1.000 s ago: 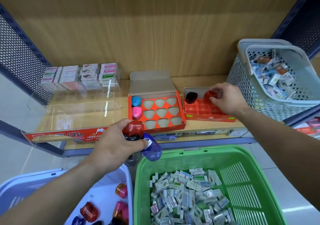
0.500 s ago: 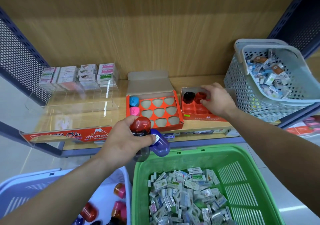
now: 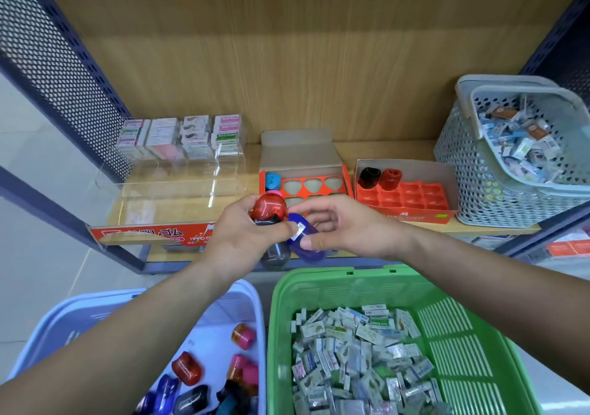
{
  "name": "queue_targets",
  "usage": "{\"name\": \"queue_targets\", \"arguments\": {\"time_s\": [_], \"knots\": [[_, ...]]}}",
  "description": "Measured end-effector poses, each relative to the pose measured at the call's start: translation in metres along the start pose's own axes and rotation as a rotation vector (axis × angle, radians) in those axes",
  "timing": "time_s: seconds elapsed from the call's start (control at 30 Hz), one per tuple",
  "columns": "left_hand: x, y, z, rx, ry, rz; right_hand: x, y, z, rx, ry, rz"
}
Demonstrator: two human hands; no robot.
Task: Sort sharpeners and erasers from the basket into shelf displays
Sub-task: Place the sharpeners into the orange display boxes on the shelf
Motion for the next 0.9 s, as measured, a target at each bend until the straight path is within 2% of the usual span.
{"name": "queue_targets", "arguments": {"time_s": [0.13, 0.27, 0.33, 0.43, 0.5, 0.7, 0.9], "knots": [[-0.001, 0.005, 0.004, 0.002, 0.001, 0.016, -0.001, -0.005, -0.007, -0.014, -0.042, 0.038], [-0.005, 0.014, 0.009, -0.063, 0.019, -0.017, -0.001, -0.009, -0.018, -0.101, -0.209, 0.05], [-0.008, 0.016, 0.012, -0.11, 0.03, -0.034, -0.002, -0.007, -0.025, -0.023, -0.225, -0.01], [-0.008, 0.014, 0.014, -0.128, 0.046, -0.015, -0.005, 0.001, -0.034, 0.286, -0.158, -0.105], [-0.01, 0.012, 0.016, -0.126, 0.049, -0.009, -0.007, 0.005, -0.037, 0.339, -0.159, -0.144], [-0.011, 0.009, 0.015, -0.131, 0.057, -0.007, -0.011, 0.009, -0.04, 0.15, -0.118, -0.111], [-0.012, 0.001, 0.014, -0.118, 0.042, 0.004, -0.011, 0.013, -0.04, -0.057, -0.185, -0.206]]}}
Point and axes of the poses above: each hand's wrist, its own x-axis away from the middle knuckle, its own y-axis out of the back of the hand, z = x × y, the point moved 2 cm from there along -x, towards the middle knuckle, and after that the axes turned 12 degrees about x, right-handed, at the moved point
